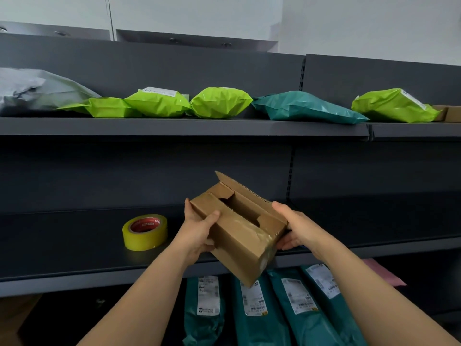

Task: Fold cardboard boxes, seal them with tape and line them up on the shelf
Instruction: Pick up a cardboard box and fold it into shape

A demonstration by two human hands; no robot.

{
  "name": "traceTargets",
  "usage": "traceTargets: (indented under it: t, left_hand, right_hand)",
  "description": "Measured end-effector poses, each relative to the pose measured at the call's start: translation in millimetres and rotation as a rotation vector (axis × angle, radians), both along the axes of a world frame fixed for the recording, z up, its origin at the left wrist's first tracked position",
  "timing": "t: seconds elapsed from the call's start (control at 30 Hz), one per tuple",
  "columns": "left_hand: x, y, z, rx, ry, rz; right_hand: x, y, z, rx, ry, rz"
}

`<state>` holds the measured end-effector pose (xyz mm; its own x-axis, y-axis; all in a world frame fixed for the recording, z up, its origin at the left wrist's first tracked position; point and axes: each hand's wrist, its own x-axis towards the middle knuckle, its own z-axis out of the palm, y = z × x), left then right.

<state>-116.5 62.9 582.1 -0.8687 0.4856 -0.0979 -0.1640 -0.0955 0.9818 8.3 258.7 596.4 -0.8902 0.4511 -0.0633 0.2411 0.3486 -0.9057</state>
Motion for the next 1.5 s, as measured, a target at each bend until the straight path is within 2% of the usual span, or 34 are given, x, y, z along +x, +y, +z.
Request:
traceTargets:
  t: [0.17, 0.3, 0.43, 0.67, 0.8, 1.03, 1.3, 1.4, 1.5]
  left_hand:
    - [-0.9, 4.2, -1.0, 0.024, 0.091, 0.022]
    - [11.9, 8.8, 1.1, -0.127, 0.295, -0.087]
    - [17.2, 5.5, -0.3, -0.144, 0.265, -0.152]
    - [20.7, -3.6, -9.2, -0.141, 0.259, -0.213]
    - [23.1, -7.2, -15.0, -0.115, 0.256, -0.231]
    - [22.5, -1.3, -13.2, -0.119, 0.272, -0.146]
    - [-6.6, 8.5, 6.9, -0.424, 0.498, 0.068]
    - [-22.3, 6.3, 12.7, -0.563, 0.597, 0.054]
    - [-35.0, 5.8, 15.2, -0.591, 0.591, 0.015]
  right_hand:
    - [4.2, -9.0, 6.1, 0.057, -0.08, 0.06]
    - [3.3, -16.8, 6.8, 0.049, -0.097, 0.094]
    - [-4.7, -20.0, -2.9, -0.134, -0.024, 0.092]
    - [-11.3, -30.1, -5.8, -0.106, 0.014, 0.109]
    - [-7.3, -32.5, -16.4, -0.16, 0.045, 0.159]
    - [-10.5, -22.4, -12.2, -0.073, 0.014, 0.277]
    - [-29.4, -2.5, -6.7, -0.079, -0.055, 0.428]
    - [-38.2, 3.2, -2.7, -0.111, -0.061, 0.433]
    - [-46.3, 8.2, 2.9, -0.079, -0.056, 0.376]
